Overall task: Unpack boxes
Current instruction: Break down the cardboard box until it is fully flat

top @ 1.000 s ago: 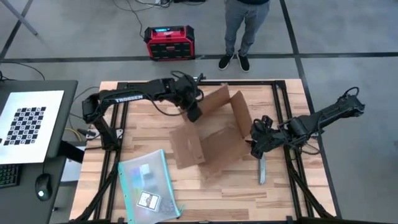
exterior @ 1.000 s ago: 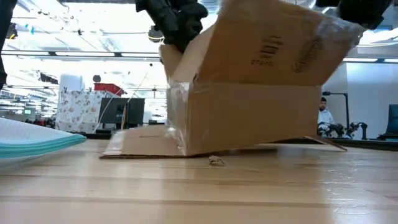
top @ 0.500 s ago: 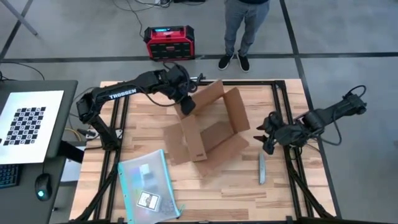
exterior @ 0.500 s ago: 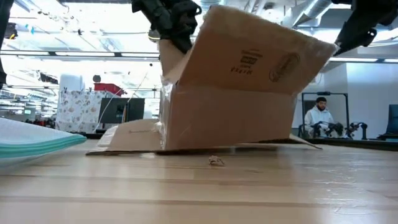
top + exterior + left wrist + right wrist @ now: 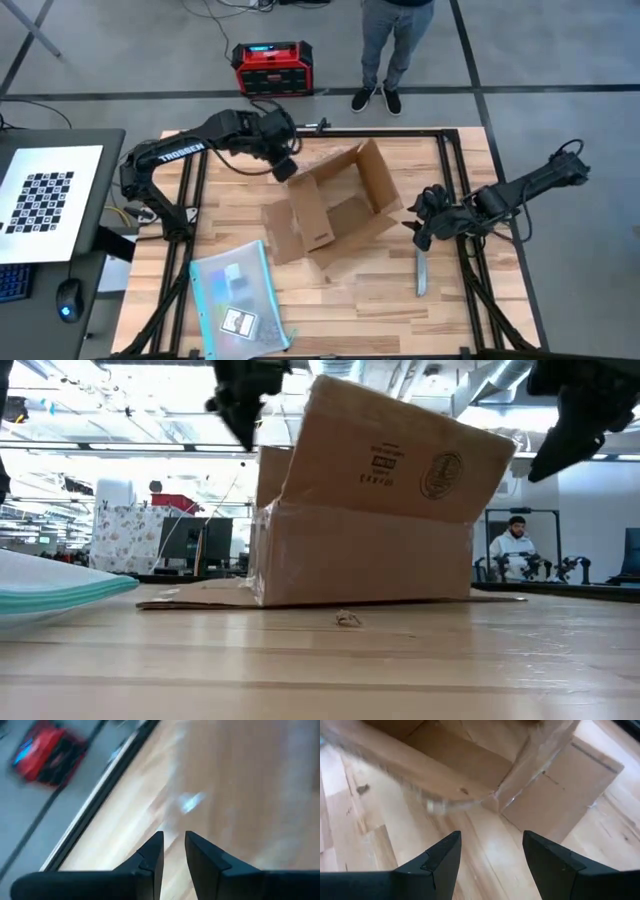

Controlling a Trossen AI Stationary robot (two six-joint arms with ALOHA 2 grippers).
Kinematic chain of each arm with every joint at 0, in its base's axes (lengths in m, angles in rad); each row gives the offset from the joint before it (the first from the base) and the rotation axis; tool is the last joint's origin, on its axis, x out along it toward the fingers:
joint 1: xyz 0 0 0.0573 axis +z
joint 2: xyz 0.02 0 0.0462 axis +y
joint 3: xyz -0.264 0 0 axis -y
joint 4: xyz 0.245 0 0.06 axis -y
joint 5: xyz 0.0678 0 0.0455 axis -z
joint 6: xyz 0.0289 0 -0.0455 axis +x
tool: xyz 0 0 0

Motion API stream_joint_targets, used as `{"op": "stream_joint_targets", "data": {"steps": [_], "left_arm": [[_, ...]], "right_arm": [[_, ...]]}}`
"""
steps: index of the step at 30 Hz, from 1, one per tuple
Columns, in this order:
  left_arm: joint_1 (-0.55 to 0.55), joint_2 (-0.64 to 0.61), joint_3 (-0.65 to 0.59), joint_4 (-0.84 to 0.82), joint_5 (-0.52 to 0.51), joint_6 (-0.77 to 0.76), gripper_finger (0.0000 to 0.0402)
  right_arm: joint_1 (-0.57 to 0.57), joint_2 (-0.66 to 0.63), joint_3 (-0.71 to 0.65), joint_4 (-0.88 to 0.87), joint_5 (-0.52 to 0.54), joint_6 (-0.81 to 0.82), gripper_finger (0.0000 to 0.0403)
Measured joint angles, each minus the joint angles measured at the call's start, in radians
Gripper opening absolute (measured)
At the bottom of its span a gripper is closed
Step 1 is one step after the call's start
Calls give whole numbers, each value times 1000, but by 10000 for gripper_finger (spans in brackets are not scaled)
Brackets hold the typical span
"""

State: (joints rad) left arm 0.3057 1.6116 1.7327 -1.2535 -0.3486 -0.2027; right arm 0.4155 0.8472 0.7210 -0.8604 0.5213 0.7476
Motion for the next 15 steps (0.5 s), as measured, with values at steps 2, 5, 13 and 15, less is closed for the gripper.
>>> {"op": "stream_joint_targets", "data": {"steps": [2, 5, 13, 15], "left_arm": [[-4, -12, -35, -79, -71, -62, 60], [12, -43, -145, -64, -129, -95, 57], [131, -76, -585, 568, 41, 28, 56], [159, -74, -660, 743, 108, 66, 56]], "right_arm": [[4, 8, -22, 25, 0, 19, 204], [6, 28, -71, 92, 0, 73, 204], [6, 152, -209, 427, 4, 174, 204], [0, 194, -216, 482, 4, 191, 204]]}}
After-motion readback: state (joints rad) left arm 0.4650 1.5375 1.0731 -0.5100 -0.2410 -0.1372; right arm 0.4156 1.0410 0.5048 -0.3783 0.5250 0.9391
